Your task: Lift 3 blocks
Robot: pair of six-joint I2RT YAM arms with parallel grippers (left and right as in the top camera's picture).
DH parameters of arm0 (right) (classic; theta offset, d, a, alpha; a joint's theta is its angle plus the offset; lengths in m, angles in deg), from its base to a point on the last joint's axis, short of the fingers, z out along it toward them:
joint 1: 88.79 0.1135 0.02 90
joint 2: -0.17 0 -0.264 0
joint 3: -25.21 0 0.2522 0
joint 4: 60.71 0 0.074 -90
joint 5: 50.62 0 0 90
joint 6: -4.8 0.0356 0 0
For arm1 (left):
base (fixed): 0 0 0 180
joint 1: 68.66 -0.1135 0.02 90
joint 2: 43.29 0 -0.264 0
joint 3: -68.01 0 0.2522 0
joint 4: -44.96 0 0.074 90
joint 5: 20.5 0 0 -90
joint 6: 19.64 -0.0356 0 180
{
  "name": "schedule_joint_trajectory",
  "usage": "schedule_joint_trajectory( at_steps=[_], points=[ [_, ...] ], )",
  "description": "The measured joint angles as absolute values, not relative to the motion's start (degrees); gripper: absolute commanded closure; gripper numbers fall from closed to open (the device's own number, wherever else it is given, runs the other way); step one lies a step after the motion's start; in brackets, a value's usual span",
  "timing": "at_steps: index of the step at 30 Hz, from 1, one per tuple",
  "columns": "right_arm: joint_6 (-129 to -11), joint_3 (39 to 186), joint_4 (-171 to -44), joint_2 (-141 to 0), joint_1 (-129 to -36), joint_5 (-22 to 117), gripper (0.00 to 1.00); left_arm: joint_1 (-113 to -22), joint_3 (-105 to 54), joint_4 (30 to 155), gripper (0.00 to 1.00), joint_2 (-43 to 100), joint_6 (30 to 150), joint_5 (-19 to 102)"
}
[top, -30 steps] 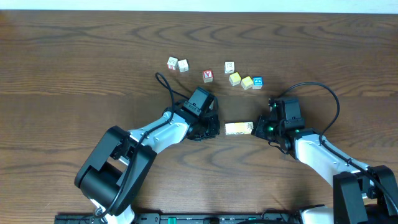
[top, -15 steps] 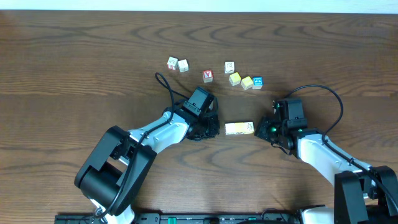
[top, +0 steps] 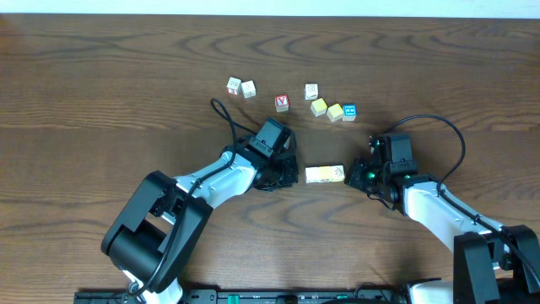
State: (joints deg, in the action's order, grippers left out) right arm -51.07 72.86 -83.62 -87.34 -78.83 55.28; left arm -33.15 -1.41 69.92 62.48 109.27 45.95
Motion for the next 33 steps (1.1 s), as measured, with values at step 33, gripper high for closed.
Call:
schedule_joint_trajectory(
  at_steps=[33],
  points=[
    [-51.1,72.9,-84.1,-87.3,-78.8,52.2,0.99,-34.8,-1.5,76.1,0.93,59.1,107.1,51.4]
  ],
)
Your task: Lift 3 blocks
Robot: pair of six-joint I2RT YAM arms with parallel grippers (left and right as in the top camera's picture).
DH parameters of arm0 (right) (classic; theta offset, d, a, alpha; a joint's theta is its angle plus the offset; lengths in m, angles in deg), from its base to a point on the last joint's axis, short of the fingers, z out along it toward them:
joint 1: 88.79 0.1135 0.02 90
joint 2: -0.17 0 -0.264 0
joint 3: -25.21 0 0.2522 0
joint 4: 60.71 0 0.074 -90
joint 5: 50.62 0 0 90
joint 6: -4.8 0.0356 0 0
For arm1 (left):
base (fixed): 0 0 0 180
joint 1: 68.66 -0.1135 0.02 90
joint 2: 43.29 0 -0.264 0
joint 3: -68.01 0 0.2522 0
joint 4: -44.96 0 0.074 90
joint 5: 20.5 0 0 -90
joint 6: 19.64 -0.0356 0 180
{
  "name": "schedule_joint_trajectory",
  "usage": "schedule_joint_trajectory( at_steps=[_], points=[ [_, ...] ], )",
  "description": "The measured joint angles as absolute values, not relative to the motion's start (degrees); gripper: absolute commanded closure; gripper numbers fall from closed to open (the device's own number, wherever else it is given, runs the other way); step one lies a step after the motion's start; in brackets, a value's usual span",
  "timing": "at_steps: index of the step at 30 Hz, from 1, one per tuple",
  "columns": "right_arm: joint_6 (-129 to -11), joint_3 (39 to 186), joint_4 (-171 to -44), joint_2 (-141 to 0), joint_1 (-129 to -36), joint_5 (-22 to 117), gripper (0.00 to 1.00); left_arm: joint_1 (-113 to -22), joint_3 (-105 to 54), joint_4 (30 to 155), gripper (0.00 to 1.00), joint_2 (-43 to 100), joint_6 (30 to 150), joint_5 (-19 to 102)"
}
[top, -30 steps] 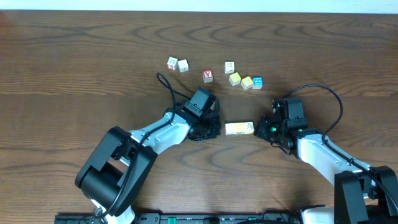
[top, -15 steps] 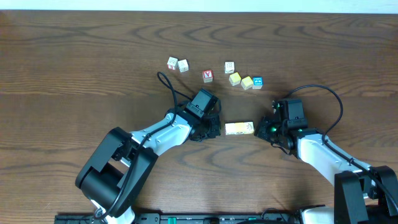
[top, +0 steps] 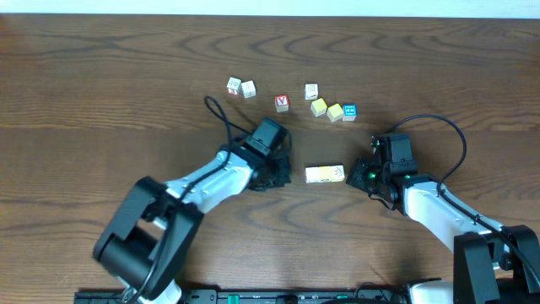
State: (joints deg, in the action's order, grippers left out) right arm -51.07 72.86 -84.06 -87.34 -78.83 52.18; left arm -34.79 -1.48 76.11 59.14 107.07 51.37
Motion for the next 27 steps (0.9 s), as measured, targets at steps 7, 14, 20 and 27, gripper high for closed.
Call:
schedule_joint_trajectory(
  at_steps=[7,14,20,27],
  points=[
    [-51.1,72.9,-84.0,-87.3,-78.8,52.0,0.99,-37.2,-1.4,81.1,0.93,43.8,101.3,53.0],
    [-51.1,72.9,-83.1,-87.3,-78.8,52.5,0.99,-37.8,-1.3,87.5,0.93,35.6,101.1,56.8],
    [-51.1,72.9,-83.5,-87.3,-78.8,52.7,0.99,-39.2,7.7,73.5,0.93,35.8,103.0,51.2],
    [-51.1,72.9,-83.6,-87.3,-78.8,52.7,0.99,-48.8,20.2,55.9,0.93,36.1,106.7,37.5]
  ],
)
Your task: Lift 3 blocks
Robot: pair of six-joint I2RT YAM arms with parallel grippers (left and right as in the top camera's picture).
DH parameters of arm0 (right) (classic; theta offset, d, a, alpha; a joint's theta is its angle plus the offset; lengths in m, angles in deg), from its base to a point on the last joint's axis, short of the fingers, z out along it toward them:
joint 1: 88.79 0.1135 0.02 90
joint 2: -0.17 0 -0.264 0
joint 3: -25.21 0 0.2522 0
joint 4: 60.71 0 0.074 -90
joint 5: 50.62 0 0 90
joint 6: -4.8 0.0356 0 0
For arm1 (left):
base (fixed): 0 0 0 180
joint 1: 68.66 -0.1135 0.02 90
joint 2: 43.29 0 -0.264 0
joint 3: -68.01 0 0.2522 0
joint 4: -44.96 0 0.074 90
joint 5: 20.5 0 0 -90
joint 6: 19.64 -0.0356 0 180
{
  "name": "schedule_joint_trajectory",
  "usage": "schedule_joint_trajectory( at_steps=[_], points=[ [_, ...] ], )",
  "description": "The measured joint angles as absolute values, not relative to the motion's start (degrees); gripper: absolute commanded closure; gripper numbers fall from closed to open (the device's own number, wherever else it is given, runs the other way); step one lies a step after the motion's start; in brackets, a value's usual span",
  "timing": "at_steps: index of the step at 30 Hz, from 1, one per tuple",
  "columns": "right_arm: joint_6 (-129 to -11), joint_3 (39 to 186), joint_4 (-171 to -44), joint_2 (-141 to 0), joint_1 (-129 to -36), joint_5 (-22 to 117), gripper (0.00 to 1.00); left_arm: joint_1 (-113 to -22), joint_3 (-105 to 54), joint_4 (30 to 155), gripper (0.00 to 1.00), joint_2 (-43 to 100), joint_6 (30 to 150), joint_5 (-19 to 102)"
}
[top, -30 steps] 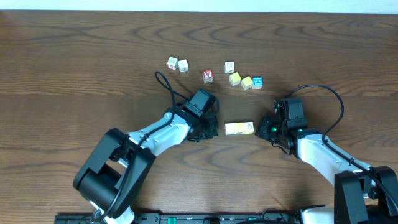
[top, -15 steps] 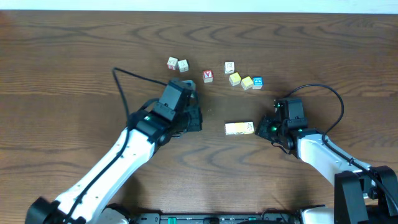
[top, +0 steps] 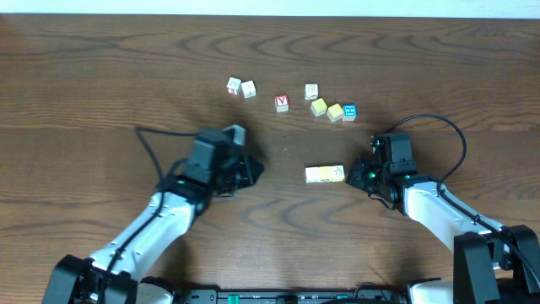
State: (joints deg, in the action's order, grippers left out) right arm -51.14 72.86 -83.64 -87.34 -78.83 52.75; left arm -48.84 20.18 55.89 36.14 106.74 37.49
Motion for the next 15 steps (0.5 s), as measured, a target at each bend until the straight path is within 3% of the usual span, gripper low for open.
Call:
schedule_joint_trajectory(
  at_steps=[6,15],
  points=[
    [-51.1,72.9,-83.1,-87.3,-78.8,52.8,0.99,-54.4,21.6,49.7,0.93,36.1,107.9,26.0],
    [-51.1,72.9,-83.1,-87.3,-78.8,52.8,0.99,-45.4,21.7,47.4,0.93,41.3,112.2,28.5]
  ],
)
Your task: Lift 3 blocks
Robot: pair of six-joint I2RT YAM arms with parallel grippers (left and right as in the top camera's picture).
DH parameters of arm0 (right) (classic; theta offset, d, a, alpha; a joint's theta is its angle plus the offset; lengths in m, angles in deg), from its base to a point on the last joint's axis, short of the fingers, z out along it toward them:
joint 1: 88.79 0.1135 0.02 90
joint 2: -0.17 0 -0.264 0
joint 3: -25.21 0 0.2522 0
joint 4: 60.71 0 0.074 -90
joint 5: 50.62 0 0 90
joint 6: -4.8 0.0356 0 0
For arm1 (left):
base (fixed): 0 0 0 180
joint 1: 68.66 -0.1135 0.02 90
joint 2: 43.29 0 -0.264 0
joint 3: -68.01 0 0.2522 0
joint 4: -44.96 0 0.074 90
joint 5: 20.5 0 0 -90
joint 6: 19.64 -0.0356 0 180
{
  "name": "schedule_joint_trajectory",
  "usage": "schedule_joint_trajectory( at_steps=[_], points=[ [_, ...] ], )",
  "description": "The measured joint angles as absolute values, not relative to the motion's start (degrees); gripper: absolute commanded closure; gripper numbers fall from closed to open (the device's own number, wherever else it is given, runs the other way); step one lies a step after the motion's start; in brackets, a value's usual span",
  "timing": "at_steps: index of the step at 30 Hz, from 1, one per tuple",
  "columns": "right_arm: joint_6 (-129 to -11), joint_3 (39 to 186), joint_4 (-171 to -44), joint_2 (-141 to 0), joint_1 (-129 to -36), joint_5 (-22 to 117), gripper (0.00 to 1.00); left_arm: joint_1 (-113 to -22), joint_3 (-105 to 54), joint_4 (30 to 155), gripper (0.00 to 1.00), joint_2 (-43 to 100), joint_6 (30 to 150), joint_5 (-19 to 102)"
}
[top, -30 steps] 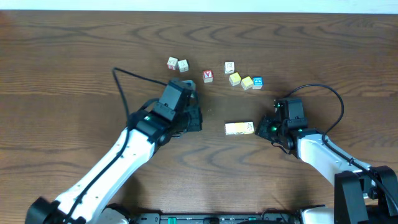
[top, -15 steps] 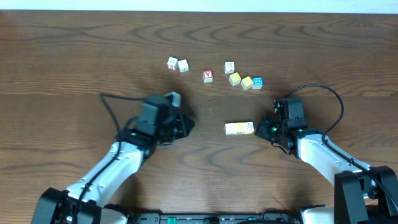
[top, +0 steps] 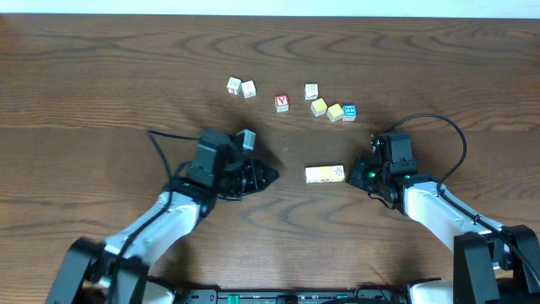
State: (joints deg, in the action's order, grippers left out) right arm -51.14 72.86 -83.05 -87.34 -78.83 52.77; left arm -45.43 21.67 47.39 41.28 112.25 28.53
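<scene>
A short row of pale yellow blocks [top: 325, 174] lies end to end on the wooden table [top: 101, 84]. My left gripper [top: 268, 177] lies low to the left of the row and points at it across a gap. Its fingers taper to a point and look shut, with nothing in them. My right gripper [top: 358, 174] sits against the row's right end; the dark fingers hide whether they are open or shut.
Loose blocks lie farther back: two white ones [top: 240, 87], a red one [top: 282, 103], another white one [top: 311, 90], two yellow ones [top: 326, 110] and a blue one [top: 349, 111]. Cables trail from both arms.
My left gripper is now a little farther right and nearer the block row, its tip more pointed. The right gripper and the blocks have not moved.
At first my left gripper lay close to the row's left end, and the right gripper was at the right end. The left then stood slightly farther back, later well off to the left. Now it is partway back toward the row, which has stayed put.
</scene>
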Motion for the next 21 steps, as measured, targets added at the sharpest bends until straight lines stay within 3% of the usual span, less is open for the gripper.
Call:
schedule_joint_trajectory(
  at_steps=[11,21],
  points=[
    [-51.1,72.9,-83.1,-87.3,-78.8,52.9,0.99,-41.1,22.0,31.9,0.93,55.7,114.3,32.2],
    [-51.1,72.9,-83.2,-87.3,-78.8,52.9,0.99,-38.5,22.0,28.4,0.93,56.5,114.3,36.9]
  ],
)
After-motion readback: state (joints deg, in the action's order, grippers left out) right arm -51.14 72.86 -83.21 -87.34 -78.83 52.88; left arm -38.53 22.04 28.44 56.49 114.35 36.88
